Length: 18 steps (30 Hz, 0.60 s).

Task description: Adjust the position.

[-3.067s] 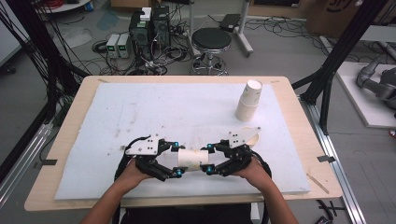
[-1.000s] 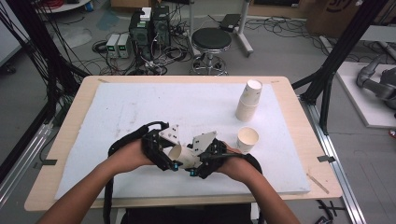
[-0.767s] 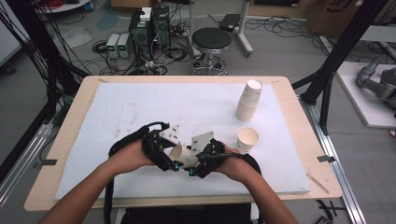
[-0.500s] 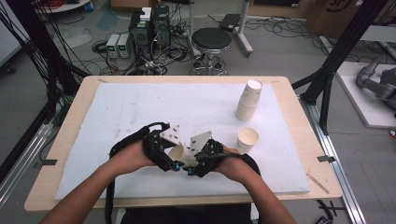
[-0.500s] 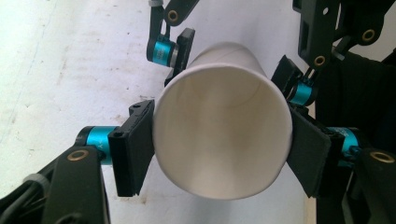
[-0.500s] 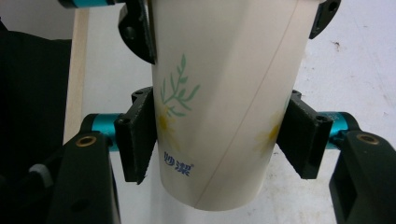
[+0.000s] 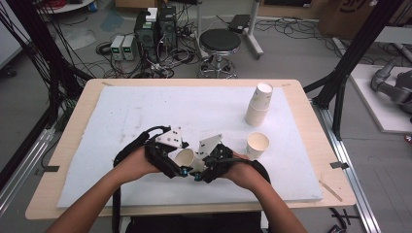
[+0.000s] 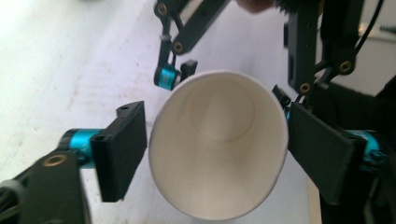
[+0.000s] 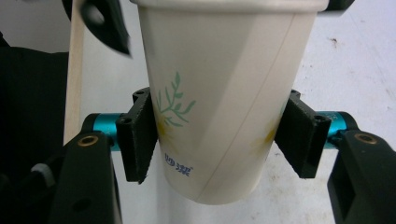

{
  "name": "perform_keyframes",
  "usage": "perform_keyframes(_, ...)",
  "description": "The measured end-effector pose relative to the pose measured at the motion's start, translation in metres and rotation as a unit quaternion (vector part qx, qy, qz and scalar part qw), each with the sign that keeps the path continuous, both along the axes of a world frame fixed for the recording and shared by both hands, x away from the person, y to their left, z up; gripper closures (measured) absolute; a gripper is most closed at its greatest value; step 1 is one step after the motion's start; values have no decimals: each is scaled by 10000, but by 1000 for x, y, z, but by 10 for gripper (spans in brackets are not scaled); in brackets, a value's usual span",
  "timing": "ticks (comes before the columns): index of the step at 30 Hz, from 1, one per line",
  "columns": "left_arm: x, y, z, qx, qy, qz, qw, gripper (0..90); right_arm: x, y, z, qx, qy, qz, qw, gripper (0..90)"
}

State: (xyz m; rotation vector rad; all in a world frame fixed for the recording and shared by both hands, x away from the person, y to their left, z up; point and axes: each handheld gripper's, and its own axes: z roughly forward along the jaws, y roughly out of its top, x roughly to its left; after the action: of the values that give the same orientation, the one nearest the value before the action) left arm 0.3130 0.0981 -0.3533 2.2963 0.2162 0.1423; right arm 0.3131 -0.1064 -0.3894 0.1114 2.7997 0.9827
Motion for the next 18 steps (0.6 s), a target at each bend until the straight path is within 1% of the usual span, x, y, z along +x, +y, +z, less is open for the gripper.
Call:
perform_keyframes(1,0,4,2,-210,-41,5,9998,186,0,-1,0,12,14,-7,10000,367)
perform_keyframes(2,0,6,3,-299,-71,27,9995,186,1,-2,1,32,8,-25,10000,367)
perform_keyframes(3,0,9,4,-452,-93,57,9989,186,2,-3,0,49,8,-27,10000,367)
perform_keyframes(5,-1,14,5,-645,-145,105,9978,186,3,-5,1,77,18,-76,9999,367)
perform_keyframes(7,-1,19,6,-820,-154,163,9964,186,4,-7,1,134,52,-126,9998,368)
perform_keyframes(8,-1,21,6,-848,-174,181,9961,186,4,-8,2,154,75,-145,9997,369)
perform_keyframes(11,-2,31,9,-1157,-198,266,9927,186,5,-12,2,228,97,-200,9995,369)
perform_keyframes(13,-2,36,10,-1370,-167,327,9899,186,6,-15,2,302,122,-236,9992,370)
perform_keyframes(14,-2,38,10,-1422,-172,365,9890,186,6,-16,2,328,143,-261,9990,370)
perform_keyframes(15,-2,42,9,-1500,-155,444,9876,186,6,-17,2,335,140,-281,9989,370)
perform_keyframes(16,-2,42,9,-1500,-155,444,9876,186,6,-19,1,380,174,-317,9986,370)
perform_keyframes(17,-2,47,6,-1644,-136,553,9847,186,5,-21,1,407,170,-340,9984,370)
perform_keyframes(18,-2,47,6,-1644,-136,553,9847,185,5,-23,0,453,164,-355,9982,370)
